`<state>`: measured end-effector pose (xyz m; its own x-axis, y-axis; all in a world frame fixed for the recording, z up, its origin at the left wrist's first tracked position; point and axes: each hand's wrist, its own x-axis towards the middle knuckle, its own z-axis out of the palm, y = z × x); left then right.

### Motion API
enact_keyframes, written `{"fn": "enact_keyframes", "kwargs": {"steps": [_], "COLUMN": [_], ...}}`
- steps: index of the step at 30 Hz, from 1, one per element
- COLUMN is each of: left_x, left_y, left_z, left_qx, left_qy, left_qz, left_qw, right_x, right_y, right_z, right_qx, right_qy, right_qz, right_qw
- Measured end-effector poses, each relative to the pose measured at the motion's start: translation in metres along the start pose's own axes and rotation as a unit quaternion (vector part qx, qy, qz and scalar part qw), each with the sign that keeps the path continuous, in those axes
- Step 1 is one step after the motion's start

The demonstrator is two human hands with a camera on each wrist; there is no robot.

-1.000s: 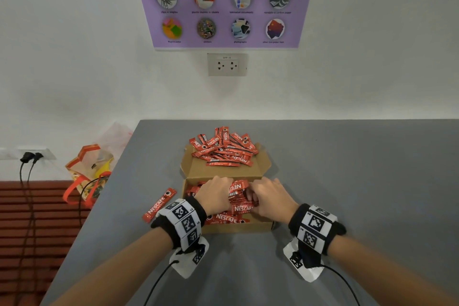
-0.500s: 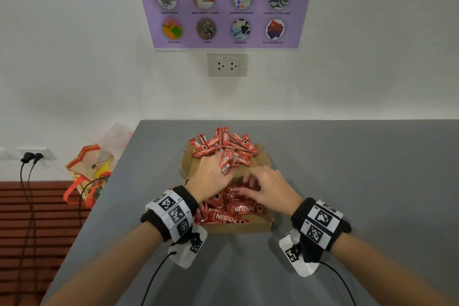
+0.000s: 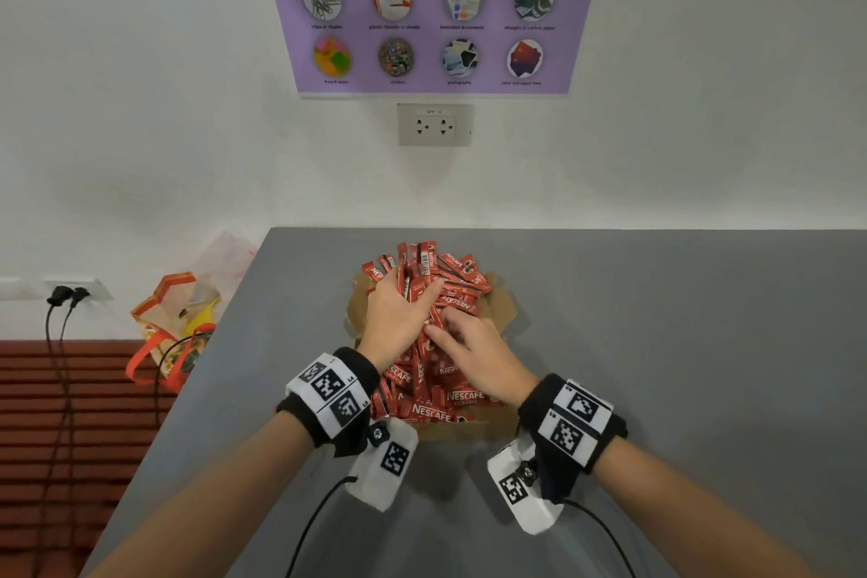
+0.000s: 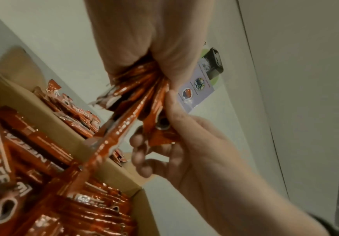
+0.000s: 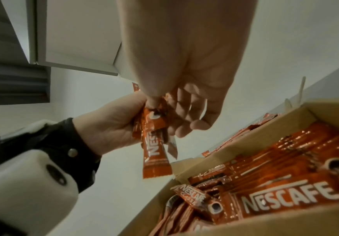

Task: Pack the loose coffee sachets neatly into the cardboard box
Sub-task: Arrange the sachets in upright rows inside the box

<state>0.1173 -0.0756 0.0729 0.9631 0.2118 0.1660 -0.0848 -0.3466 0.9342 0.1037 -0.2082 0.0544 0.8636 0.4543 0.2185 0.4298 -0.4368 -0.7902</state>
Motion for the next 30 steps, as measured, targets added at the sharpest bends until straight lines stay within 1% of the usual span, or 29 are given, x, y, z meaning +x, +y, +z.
{"fn": "enact_keyframes", "kwargs": {"steps": [4, 8, 13, 16, 19, 21, 24, 25, 27, 30], "left_x": [0.0, 0.001, 0.001, 0.0, 0.004, 0.007, 0.009, 0.009, 0.01, 0.008], "left_y": [-0.002, -0.003, -0.006, -0.007, -0.011, -0.013, -0.01, -0.011, -0.012, -0.011], "left_z": [-0.002, -0.007, -0.007, -0.008, -0.015, -0.018, -0.021, -0.021, -0.021, -0.019], "left_qx": [0.0, 0.019, 0.009, -0.011, -0.039, -0.02, 0.024, 0.042, 0.107, 0.202], "left_qy": [-0.024, -0.038, -0.036, -0.043, -0.034, -0.048, -0.096, -0.113, -0.141, -0.2], "left_qz": [0.001, 0.005, -0.001, -0.015, -0.04, -0.047, -0.043, -0.036, -0.016, 0.012], "left_qw": [1.0, 0.999, 0.999, 0.999, 0.998, 0.998, 0.994, 0.992, 0.984, 0.959], "right_x": [0.001, 0.001, -0.002, -0.007, -0.011, -0.011, -0.011, -0.012, -0.017, -0.024], "right_y": [0.006, 0.01, 0.012, 0.016, 0.021, 0.026, 0.026, 0.025, 0.022, 0.023], "right_z": [-0.003, -0.009, -0.015, -0.019, -0.026, -0.03, -0.034, -0.036, -0.037, -0.033], "right_qx": [-0.019, -0.011, -0.013, -0.016, -0.024, -0.059, -0.112, -0.117, -0.12, -0.119], "right_qy": [-0.001, -0.007, -0.016, -0.033, -0.035, -0.027, -0.009, -0.018, -0.059, -0.111], "right_qz": [-0.015, -0.001, 0.002, 0.018, 0.055, 0.069, 0.069, 0.072, 0.081, 0.1], "right_qw": [1.0, 1.0, 1.0, 0.999, 0.998, 0.995, 0.991, 0.99, 0.988, 0.982]}}
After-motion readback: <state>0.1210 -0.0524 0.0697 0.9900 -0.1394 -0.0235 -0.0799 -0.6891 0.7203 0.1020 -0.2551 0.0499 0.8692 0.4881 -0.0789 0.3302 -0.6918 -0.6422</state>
